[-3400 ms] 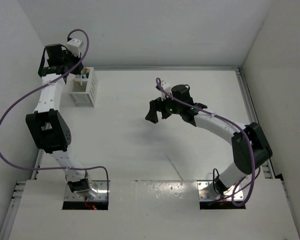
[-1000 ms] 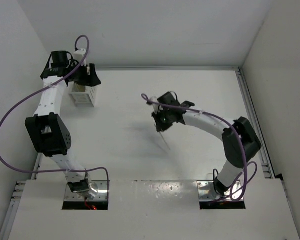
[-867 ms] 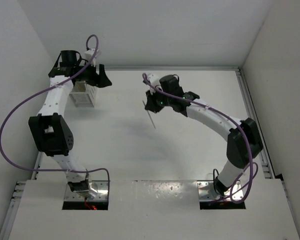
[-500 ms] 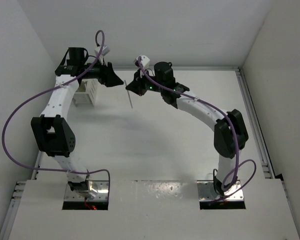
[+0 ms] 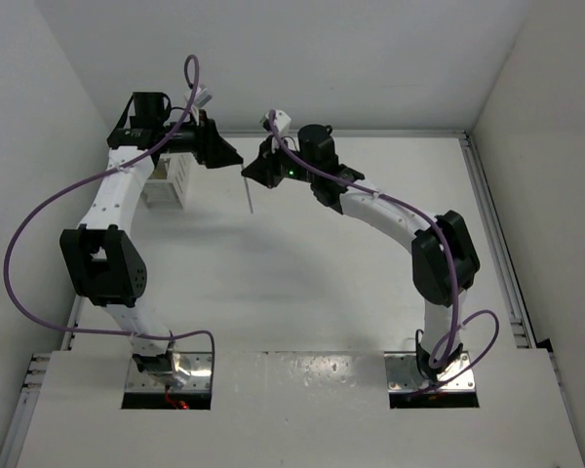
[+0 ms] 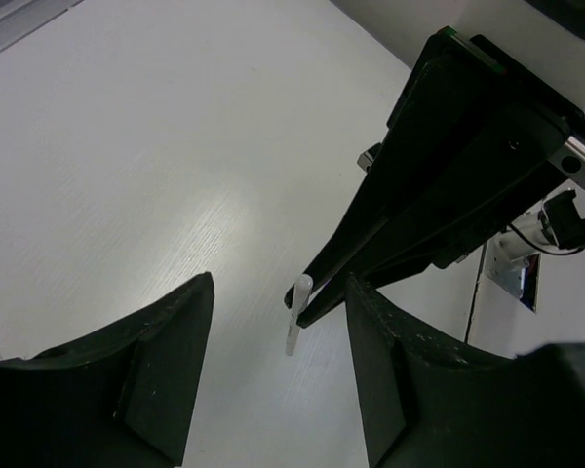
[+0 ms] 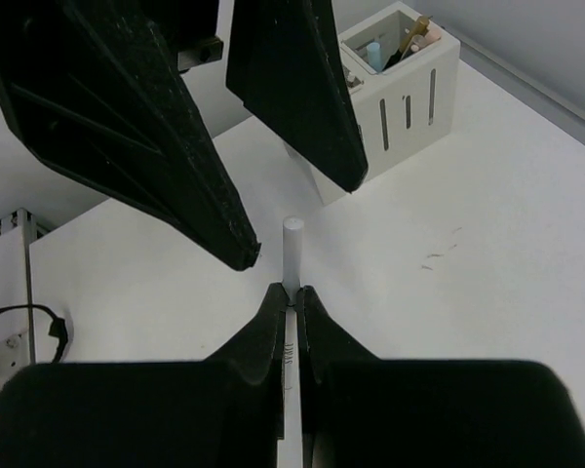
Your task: Organize the makeup
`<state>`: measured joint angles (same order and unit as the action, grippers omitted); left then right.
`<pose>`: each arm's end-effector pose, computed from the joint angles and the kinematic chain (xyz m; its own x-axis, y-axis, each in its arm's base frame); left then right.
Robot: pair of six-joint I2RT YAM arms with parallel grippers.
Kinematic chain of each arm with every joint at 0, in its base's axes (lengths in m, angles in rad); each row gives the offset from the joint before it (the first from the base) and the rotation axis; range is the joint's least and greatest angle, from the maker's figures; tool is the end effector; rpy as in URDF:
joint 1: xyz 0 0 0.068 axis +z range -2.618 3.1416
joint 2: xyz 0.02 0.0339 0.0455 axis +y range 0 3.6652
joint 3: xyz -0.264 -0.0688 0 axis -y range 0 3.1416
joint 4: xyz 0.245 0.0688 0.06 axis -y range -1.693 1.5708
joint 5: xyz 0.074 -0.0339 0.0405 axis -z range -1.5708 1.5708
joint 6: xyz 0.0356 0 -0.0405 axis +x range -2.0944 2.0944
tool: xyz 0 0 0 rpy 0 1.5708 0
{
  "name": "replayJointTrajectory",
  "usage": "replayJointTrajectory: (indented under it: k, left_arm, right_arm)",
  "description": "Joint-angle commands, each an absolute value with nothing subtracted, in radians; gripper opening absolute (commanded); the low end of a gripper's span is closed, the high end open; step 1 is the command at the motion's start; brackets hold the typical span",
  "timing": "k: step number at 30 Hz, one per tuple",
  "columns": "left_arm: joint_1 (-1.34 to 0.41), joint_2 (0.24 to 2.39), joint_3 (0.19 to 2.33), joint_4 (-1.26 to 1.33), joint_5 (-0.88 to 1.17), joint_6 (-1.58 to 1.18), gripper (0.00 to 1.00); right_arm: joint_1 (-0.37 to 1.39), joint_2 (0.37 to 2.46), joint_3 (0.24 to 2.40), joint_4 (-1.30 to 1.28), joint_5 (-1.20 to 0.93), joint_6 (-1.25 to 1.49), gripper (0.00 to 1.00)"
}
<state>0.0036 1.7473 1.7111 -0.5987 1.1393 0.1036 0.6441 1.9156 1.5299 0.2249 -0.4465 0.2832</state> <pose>0.3850 -0.0310 0.3718 -0.5144 0.0414 -0.8565 0.7872 0.4188 -0.4526 0.3614 0.2906 0.3084 -0.3695 0.0377 -0.9285 -0.8115 0.4736 0.3422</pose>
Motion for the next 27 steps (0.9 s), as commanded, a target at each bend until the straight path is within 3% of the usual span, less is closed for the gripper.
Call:
replayJointTrajectory:
  k: [1, 5, 12, 15, 17, 19, 22, 24, 27]
  left_arm:
    - [-0.012, 1.694, 1.704, -0.571, 1.152, 0.112, 0.61]
    - [-0.021, 1.694, 1.704, -0.561, 1.152, 0.101, 0.47]
    - [-0.031, 1.694, 1.686, -0.561, 1.134, 0.092, 0.43]
    - [-0.04, 1.694, 1.686, -0.552, 1.125, 0.081, 0.26]
    - [-0.04, 1.694, 1.686, -0.543, 1.115, 0.072, 0.05]
    - [-0.04, 1.694, 1.686, -0.543, 1.106, 0.072, 0.0]
    - [-0.04, 1.694, 1.686, -0.543, 1.097, 0.063, 0.0]
    - [-0.04, 1.694, 1.686, -0.543, 1.083, 0.063, 0.0]
    - [-0.04, 1.684, 1.686, -0.543, 1.02, 0.063, 0.0]
  right_arm:
    - [0.649, 1.902, 1.532, 0.322, -0.451, 0.328, 0.0]
    - [0.655, 1.902, 1.532, 0.336, -0.451, 0.334, 0.0]
    - [0.658, 1.904, 1.523, 0.348, -0.448, 0.351, 0.0]
    - [0.661, 1.894, 1.505, 0.36, -0.451, 0.357, 0.0]
    - [0.664, 1.89, 1.493, 0.367, -0.449, 0.357, 0.0]
    - [0.663, 1.888, 1.491, 0.368, -0.446, 0.36, 0.0]
    - [0.664, 1.884, 1.483, 0.368, -0.443, 0.367, 0.0]
    - [0.661, 1.882, 1.471, 0.37, -0.436, 0.374, 0.3]
    - [0.657, 1.873, 1.448, 0.371, -0.419, 0.39, 0.61]
